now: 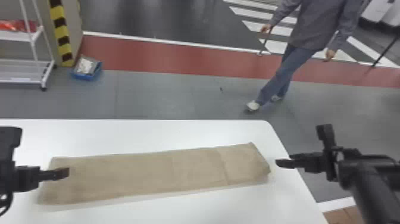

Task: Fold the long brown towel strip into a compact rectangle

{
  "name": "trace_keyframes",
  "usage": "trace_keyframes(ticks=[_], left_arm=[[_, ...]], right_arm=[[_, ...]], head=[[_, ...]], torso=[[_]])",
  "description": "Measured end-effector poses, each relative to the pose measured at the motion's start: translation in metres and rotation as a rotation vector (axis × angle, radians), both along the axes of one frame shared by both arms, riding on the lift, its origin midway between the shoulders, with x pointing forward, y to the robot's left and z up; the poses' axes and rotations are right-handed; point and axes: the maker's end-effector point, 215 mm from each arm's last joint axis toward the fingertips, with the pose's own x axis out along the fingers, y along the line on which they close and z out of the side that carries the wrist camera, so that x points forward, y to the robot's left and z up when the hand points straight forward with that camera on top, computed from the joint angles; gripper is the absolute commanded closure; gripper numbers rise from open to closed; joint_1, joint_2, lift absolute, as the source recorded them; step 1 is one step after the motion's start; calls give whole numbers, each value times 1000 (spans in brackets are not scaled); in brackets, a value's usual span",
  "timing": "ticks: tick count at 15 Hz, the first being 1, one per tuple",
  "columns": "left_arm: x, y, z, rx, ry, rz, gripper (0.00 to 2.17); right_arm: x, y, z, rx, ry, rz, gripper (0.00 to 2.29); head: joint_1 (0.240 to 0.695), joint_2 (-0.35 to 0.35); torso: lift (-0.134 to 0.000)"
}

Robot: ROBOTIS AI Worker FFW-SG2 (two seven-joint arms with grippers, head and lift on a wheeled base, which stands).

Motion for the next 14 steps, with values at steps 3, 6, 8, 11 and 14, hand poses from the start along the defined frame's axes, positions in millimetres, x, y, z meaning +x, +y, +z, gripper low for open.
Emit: trace_keyframes(ticks=[3,6,8,11,14], left_arm=[[0,2,-1,5,0,1,80],[1,5,-2,7,0,4,80],[2,6,-2,8,-1,5,83],[3,4,-2,5,-2,3,80],[2,4,-2,4,0,2,80]], right_arm=[[0,-1,1,-1,-2,0,157],[2,-1,3,-2,-6,1,171],[3,0,3,-2,-6,1,171],[4,1,4,-5,-7,5,171],[7,1,6,-6,-11,7,174]], head=[[695,-305],[695,-302],[695,-300],[695,-300],[695,-299]], torso=[[0],[0],[0],[0],[0]])
